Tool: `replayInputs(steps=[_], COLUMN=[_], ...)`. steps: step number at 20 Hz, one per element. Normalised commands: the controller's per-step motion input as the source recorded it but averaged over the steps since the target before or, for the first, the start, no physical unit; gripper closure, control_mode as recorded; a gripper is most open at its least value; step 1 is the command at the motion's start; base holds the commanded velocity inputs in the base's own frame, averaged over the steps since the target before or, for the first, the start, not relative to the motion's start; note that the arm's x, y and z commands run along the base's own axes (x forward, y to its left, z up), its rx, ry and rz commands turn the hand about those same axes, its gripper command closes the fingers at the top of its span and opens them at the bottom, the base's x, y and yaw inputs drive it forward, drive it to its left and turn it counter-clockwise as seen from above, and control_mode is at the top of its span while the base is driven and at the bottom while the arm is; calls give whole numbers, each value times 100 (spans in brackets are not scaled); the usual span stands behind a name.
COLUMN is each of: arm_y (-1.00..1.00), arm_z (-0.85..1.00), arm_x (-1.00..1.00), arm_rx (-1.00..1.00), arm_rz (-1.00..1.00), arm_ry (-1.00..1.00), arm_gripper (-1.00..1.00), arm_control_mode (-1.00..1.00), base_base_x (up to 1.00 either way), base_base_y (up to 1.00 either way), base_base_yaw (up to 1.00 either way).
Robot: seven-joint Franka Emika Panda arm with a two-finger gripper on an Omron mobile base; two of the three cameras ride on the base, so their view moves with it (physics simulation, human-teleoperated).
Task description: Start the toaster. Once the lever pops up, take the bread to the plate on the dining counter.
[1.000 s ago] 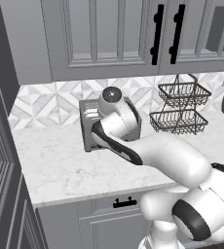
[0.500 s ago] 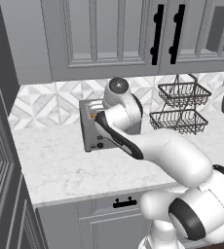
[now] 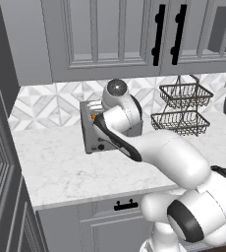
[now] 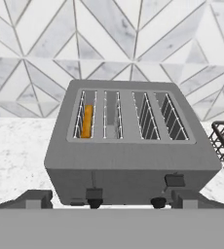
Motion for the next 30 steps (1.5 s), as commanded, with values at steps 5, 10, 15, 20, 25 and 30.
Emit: replayInputs(steps=[5, 10, 15, 20, 25, 30], arm_y=[0, 0, 0, 0, 0, 0], arm_z=[0, 0, 0, 0, 0, 0], arm_x=[0, 0, 0, 0, 0, 0], arm_rx=[0, 0, 0, 0, 0, 0], arm_rz=[0, 0, 0, 0, 0, 0], arm_ry=[0, 0, 0, 0, 0, 0], arm_gripper=[-100, -100, -100, -100, -100, -100], arm_control_mode=[-100, -100, -100, -100, -100, -100], base_base_x=[0, 0, 0, 0, 0, 0], base_base_y=[0, 0, 0, 0, 0, 0], base_base_yaw=[0, 0, 0, 0, 0, 0])
